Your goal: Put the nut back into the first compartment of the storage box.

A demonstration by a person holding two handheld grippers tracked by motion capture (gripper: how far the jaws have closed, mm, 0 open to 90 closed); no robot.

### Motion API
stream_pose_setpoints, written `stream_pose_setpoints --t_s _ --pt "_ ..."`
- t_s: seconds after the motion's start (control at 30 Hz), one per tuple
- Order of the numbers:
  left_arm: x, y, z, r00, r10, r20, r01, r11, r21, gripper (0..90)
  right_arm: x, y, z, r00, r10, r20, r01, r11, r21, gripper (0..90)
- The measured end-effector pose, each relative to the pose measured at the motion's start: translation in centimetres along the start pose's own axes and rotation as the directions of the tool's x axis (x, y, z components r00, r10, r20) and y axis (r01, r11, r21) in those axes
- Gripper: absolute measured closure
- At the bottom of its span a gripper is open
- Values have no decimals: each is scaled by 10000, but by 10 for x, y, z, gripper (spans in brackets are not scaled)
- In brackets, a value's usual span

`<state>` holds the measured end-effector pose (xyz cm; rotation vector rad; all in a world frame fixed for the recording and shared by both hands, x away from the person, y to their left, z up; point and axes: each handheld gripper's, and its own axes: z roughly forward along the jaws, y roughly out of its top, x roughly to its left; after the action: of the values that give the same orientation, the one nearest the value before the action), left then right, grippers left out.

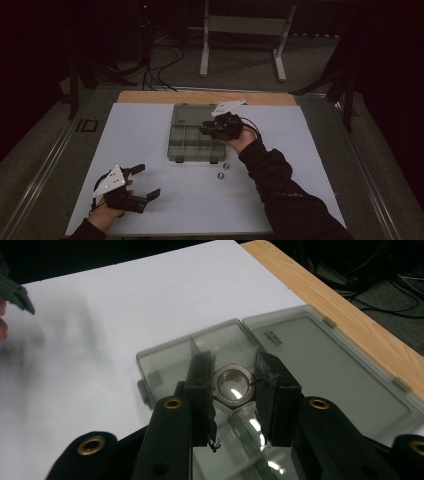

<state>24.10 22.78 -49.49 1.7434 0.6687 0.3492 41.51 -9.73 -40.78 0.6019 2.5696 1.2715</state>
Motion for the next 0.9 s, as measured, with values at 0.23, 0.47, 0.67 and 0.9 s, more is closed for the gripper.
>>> stream_pose_setpoints --t_s 0.23,0.47,0.67,0.9 --pt "0 0 0 10000 9 26 -9 10000 -24 4 0 13 31 9996 -63 -267 64 10000 49 701" --pt "0 0 -1 10000 -34 68 34 10000 -87 4 1 18 66 9981 117 -602 -119 9999 -43 701" --pt "0 0 -1 10000 -18 75 19 9999 -109 4 1 16 91 9978 184 -636 -166 9994 290 701" --pt "0 0 -2 9999 -10 124 12 9999 -141 4 0 12 113 9974 459 -553 -423 9969 657 700"
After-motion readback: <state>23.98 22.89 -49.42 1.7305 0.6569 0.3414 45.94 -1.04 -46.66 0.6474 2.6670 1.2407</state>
